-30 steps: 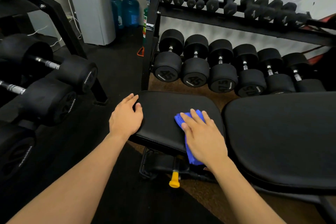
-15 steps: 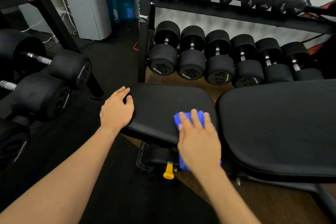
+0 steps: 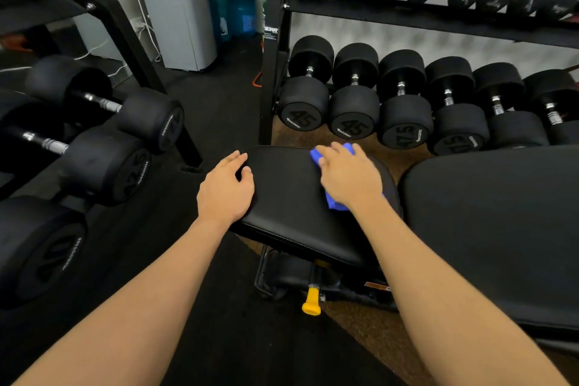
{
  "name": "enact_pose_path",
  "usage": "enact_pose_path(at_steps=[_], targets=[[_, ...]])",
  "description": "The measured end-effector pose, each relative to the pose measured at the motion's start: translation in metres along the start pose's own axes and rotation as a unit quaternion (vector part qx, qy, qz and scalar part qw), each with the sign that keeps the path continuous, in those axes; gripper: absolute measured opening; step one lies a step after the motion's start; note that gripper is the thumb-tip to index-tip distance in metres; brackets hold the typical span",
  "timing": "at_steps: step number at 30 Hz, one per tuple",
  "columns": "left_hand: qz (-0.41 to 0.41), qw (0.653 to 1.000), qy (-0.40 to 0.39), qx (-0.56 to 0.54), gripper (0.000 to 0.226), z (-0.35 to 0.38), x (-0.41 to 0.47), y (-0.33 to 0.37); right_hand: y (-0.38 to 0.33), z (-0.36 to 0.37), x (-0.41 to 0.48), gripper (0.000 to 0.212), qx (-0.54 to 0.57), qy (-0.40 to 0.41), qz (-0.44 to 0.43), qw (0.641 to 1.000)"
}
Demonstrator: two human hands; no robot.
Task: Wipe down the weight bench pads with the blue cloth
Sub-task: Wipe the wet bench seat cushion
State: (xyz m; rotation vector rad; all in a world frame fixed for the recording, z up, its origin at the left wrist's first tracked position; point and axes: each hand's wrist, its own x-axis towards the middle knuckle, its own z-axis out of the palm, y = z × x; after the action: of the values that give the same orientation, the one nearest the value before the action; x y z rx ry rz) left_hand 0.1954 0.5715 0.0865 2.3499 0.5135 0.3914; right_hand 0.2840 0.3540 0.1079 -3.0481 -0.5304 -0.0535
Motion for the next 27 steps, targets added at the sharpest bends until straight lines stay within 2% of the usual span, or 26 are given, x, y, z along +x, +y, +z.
enact_pose_path(at_steps=[3, 5, 9, 12, 13, 15, 18, 21, 22, 24, 27], targets=[[-0.002, 1.000, -0.002, -0.001, 0.043, -0.001, 0.002, 0.000, -0.032, -0.005, -0.043, 0.052, 0.000, -0.018, -0.103, 0.994], [-0.004, 1.000, -0.007, 0.002, 0.044, -0.001, 0.002, -0.002, -0.030, -0.009, -0.071, 0.049, 0.018, -0.012, -0.128, 0.991], [-0.002, 1.000, -0.010, -0.012, 0.043, 0.000, 0.003, -0.004, -0.005, -0.007, -0.045, 0.051, 0.030, 0.001, -0.042, 0.999], [0.000, 1.000, -0.003, -0.017, 0.043, 0.002, 0.002, -0.006, -0.016, 0.004, 0.014, 0.065, 0.028, -0.013, 0.017, 0.999], [0.000, 1.000, -0.001, -0.017, 0.043, 0.001, 0.003, -0.005, -0.025, 0.005, 0.030, 0.062, 0.040, -0.007, 0.023, 0.999], [-0.002, 1.000, 0.002, -0.021, 0.043, 0.001, 0.004, -0.005, -0.053, 0.002, 0.038, 0.051, 0.043, 0.007, -0.014, 0.999], [0.005, 1.000, 0.001, -0.027, 0.044, 0.001, 0.003, -0.005, -0.075, -0.010, 0.007, 0.046, 0.035, -0.004, -0.114, 0.993], [0.012, 1.000, -0.006, -0.027, 0.045, 0.001, 0.003, -0.006, -0.057, -0.011, -0.022, 0.046, 0.095, -0.027, -0.097, 0.990], [0.008, 0.999, -0.013, -0.042, 0.046, -0.001, 0.004, -0.006, -0.049, -0.010, -0.018, 0.046, 0.100, -0.026, -0.070, 0.992], [-0.014, 0.990, -0.025, -0.140, 0.046, -0.010, 0.003, -0.010, -0.041, -0.008, 0.002, 0.046, 0.080, -0.007, -0.017, 0.997], [-0.044, 0.949, -0.051, -0.309, 0.056, -0.031, -0.007, -0.029, -0.059, -0.001, 0.035, 0.049, 0.080, -0.007, 0.009, 0.997]])
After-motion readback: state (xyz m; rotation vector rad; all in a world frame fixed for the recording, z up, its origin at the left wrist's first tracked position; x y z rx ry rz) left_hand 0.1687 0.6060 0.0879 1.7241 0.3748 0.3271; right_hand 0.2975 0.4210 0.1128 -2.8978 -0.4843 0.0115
